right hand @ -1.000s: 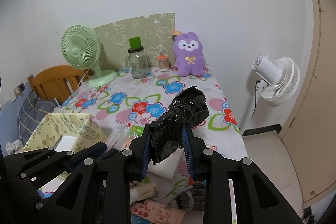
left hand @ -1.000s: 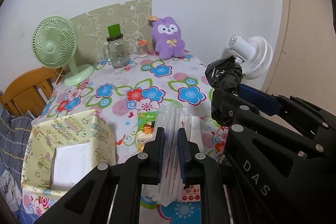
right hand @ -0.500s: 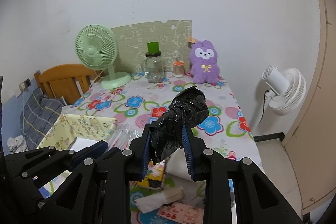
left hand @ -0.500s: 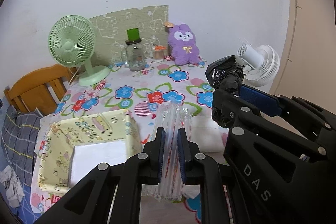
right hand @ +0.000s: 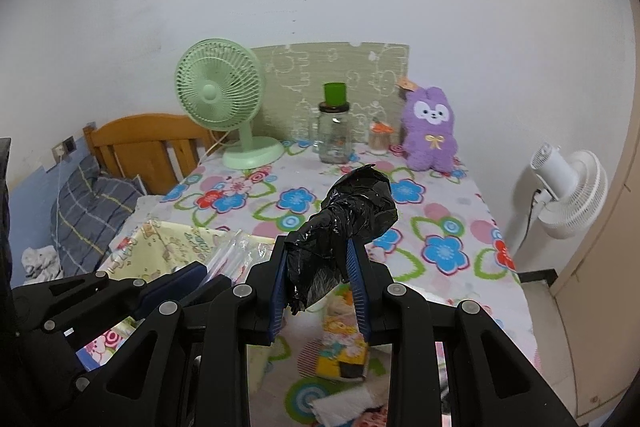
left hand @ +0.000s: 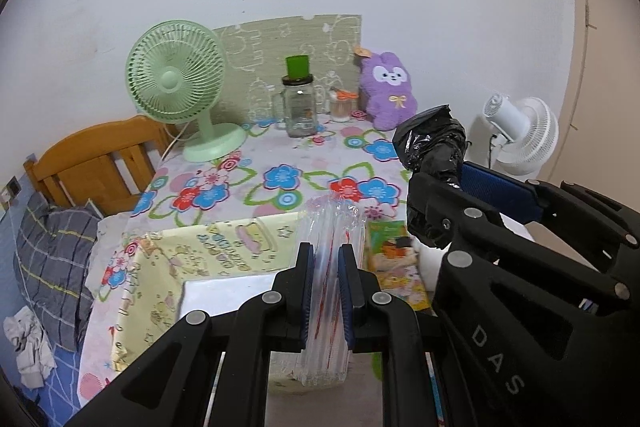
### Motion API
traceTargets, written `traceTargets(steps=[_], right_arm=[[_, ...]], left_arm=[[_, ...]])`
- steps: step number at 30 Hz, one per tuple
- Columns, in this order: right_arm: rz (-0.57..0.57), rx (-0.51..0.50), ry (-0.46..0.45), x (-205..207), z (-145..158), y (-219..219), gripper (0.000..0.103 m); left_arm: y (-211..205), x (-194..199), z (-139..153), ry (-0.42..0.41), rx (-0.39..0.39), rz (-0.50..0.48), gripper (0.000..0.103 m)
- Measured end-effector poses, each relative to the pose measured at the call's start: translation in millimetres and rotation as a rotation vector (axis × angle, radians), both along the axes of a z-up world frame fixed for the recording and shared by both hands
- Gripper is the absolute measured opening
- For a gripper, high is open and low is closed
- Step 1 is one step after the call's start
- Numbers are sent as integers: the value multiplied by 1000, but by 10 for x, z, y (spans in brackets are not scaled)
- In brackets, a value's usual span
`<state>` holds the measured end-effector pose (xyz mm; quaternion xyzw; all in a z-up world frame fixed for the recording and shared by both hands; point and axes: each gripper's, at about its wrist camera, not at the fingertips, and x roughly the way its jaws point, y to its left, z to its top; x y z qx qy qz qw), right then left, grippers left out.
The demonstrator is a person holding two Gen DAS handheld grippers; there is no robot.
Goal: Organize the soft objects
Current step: 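Carry the straw bag with the left tool while the right tool carries the umbrella over the paper box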
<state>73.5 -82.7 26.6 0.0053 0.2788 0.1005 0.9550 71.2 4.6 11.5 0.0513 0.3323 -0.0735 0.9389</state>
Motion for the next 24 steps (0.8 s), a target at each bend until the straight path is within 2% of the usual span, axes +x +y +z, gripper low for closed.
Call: traceTargets(steps=[12, 24], right_arm=[[79, -2, 29, 213, -82, 385, 32], [159, -5, 85, 433, -314, 777, 32]], left_arm=[[363, 190, -105, 3, 26, 52, 11], [739, 388, -363, 47, 27, 126, 11]])
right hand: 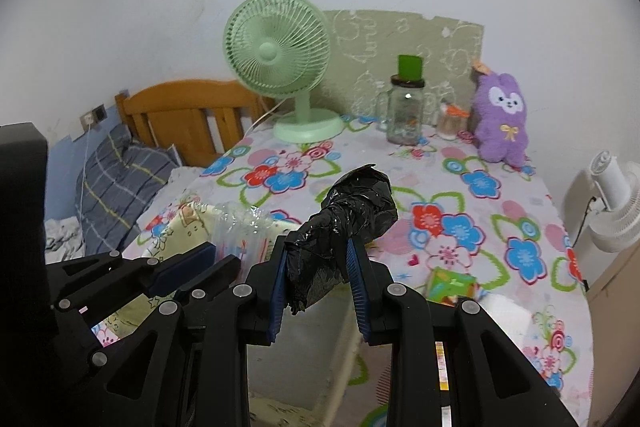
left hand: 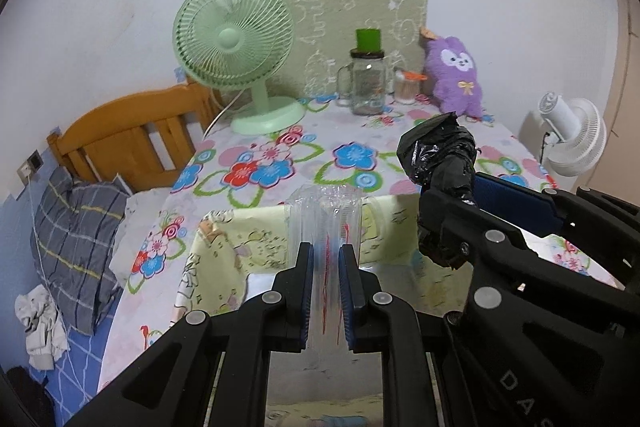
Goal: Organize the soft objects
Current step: 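Carry the straw bag with the left tool while the right tool carries the umbrella over the paper box, then open the left tool over the box while the right tool drops the umbrella inside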
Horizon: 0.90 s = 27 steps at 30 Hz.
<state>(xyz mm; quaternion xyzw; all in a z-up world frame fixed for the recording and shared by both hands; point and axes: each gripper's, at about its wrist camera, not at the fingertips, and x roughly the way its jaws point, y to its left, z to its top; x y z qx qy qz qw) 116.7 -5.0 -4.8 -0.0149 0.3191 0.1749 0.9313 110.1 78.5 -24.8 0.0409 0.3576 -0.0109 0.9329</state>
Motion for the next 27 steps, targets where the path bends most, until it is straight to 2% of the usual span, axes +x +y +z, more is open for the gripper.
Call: traceTargets(steps=[10, 12, 14, 18, 20, 22, 27], right_arm=[[47, -22, 56, 130, -238, 247, 32], [48, -24, 67, 146, -271, 278, 33], [54, -24, 78, 159, -301, 292, 37], [54, -24, 84, 140, -324, 283, 43], [51, -23, 83, 127, -329, 271, 55], [44, -22, 75, 107, -323, 252, 65], [30, -29, 52, 64, -281, 217, 76]], left_arm=[[220, 95, -249, 63, -9, 46, 12], [244, 101, -287, 74, -18, 50, 18], [247, 101, -303, 73, -19, 54, 34], [243, 80, -313, 68, -16, 44, 46], [241, 67, -315, 68, -23, 38, 60], [237, 46, -310, 66, -28, 34, 67], [199, -10, -266, 55, -25, 34, 79]])
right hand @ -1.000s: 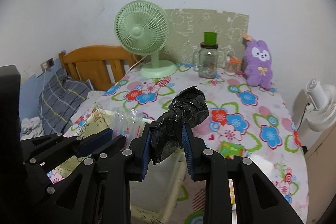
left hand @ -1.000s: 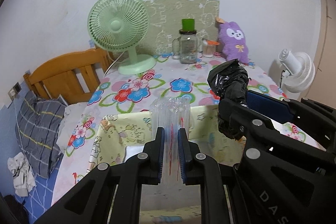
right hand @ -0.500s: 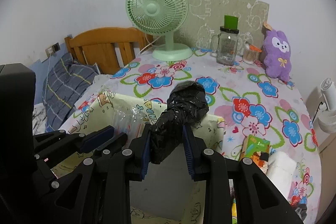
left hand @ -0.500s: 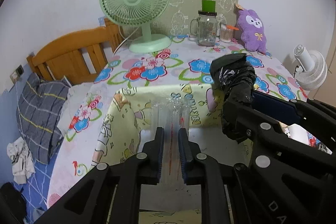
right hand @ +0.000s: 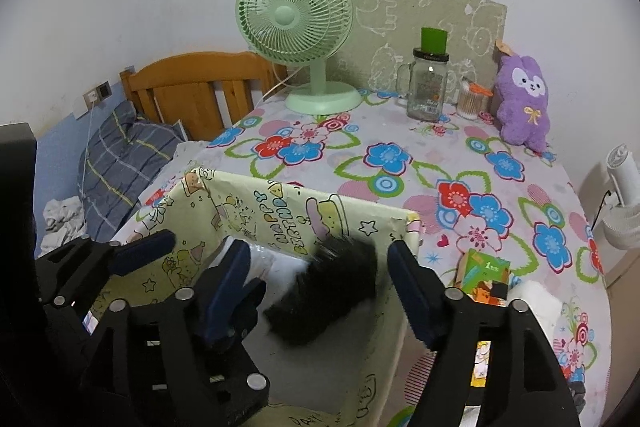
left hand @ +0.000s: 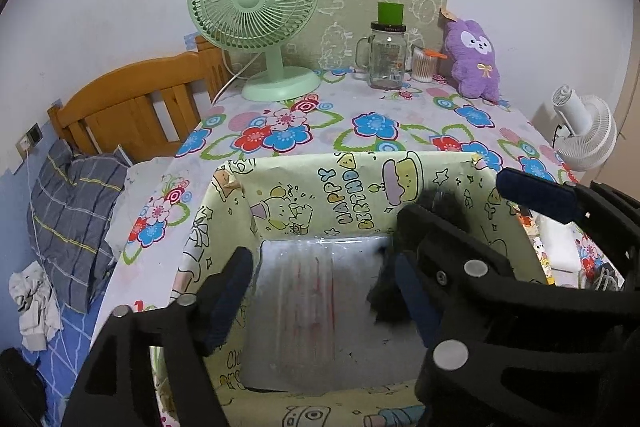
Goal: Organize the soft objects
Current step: 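Open the left tool over the box while the right tool drops the umbrella inside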
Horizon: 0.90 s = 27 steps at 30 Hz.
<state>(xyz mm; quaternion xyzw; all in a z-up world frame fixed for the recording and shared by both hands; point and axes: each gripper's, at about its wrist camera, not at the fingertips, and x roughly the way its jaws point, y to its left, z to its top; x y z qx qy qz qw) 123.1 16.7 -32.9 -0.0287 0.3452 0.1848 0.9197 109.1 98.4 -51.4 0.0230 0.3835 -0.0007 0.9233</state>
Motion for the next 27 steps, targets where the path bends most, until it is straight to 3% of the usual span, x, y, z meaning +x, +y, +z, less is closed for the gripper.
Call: traceTargets(steps=[5, 13, 27], right_arm=[[-10, 0, -29, -68, 77, -61, 85], [-25, 0, -64, -177, 193, -201, 91], [-38, 9, -140, -475, 463, -489, 98]], left_arm=[[-40, -58, 63, -13, 10, 6, 89], [-167, -144, 167, -28, 16, -6, 100], [-476, -445, 427, -100, -15, -51, 103]])
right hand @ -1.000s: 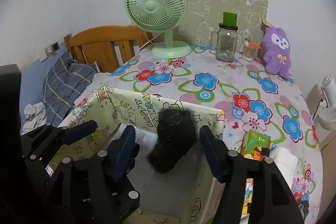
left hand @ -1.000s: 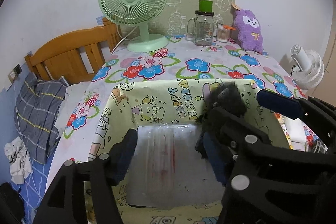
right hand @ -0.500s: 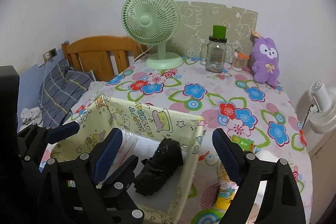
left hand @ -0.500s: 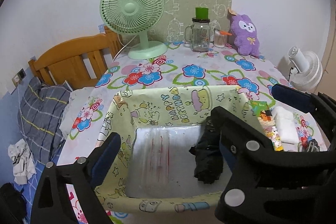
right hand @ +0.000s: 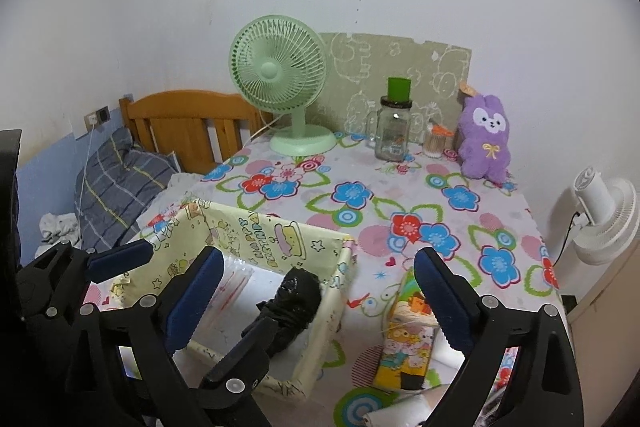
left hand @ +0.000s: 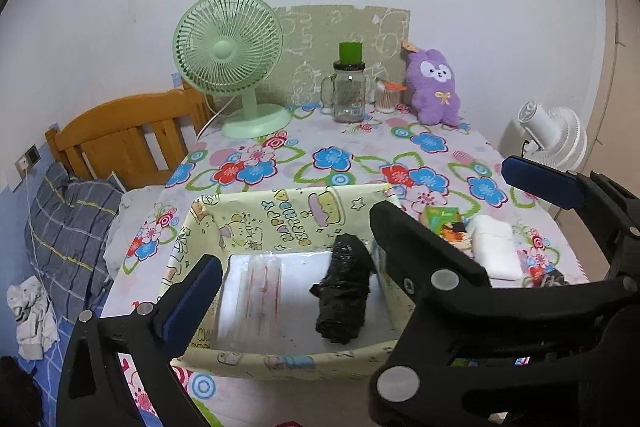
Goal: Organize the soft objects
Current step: 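Open the left tool over the box while the right tool drops the umbrella inside, then withdraw both open tools from the paper box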
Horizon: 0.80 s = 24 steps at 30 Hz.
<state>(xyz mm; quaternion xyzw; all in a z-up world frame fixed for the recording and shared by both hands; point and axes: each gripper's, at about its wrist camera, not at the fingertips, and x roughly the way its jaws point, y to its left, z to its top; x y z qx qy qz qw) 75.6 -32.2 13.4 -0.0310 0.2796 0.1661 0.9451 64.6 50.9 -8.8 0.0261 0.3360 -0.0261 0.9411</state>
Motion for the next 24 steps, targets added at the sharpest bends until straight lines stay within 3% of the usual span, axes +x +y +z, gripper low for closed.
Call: traceTargets(steps=[13, 24], right_arm=[[-24, 25, -40, -304, 122, -385, 98], [-53, 48, -45, -440, 99, -725, 98]], left_arm=[[-358, -289, 139, -61, -14, -38, 103], [-658, -381, 124, -34, -30, -52, 102]])
